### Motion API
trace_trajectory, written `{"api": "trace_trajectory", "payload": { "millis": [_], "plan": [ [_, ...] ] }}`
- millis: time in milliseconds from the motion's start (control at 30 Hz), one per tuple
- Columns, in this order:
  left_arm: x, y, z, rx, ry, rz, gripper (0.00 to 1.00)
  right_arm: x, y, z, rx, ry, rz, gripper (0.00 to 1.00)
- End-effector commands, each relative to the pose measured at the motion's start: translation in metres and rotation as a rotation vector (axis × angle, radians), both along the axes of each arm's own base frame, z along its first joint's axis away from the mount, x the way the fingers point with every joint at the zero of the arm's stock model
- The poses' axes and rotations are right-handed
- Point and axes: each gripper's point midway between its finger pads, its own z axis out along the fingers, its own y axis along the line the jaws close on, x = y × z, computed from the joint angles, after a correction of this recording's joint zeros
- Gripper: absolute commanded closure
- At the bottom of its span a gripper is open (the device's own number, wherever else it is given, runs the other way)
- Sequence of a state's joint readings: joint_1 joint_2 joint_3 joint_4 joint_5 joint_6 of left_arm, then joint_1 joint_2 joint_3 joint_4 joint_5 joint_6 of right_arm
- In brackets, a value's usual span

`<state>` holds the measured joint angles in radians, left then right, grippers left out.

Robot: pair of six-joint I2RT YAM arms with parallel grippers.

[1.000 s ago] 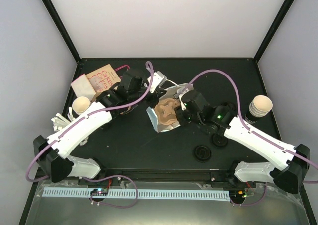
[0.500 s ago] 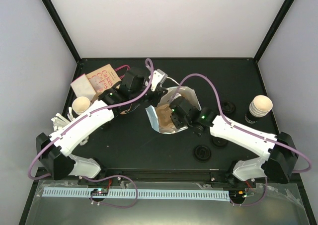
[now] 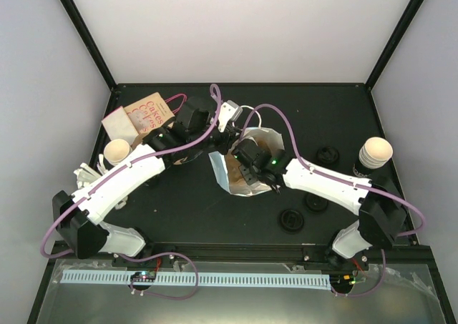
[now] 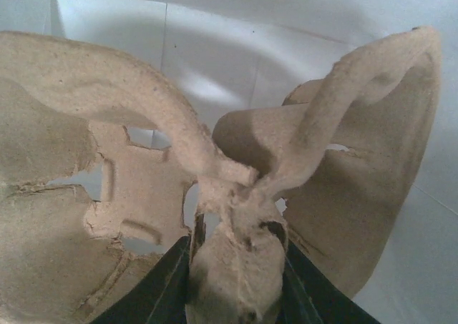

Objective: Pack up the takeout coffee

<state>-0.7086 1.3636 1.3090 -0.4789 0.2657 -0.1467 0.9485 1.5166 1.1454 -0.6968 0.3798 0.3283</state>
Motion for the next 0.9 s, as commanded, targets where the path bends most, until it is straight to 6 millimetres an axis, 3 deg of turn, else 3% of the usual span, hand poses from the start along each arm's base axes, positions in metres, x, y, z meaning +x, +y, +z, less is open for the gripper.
{"api": "trace_trajectory", "payload": {
  "millis": [0,300,667,867],
  "plan": [
    [-0.002,-0.008,0.033,-0.084,-0.047,-0.023,0.99,0.003,0.004,-0.004,0.031,0.009,-0.033,0.72],
    [-0.010,-0.011,0.030,-0.104,-0.025,-0.060,0.99,0.013,0.007,-0.007,0.048,-0.047,-0.033,0.72],
    [-0.016,-0.008,0.039,-0.123,-0.036,-0.069,0.98,0.019,0.000,-0.030,-0.005,-0.007,-0.047,0.72],
    [-0.018,-0.008,0.041,-0.156,0.025,-0.059,0.99,0.013,-0.020,-0.016,-0.082,-0.003,-0.063,0.71]
  ]
}}
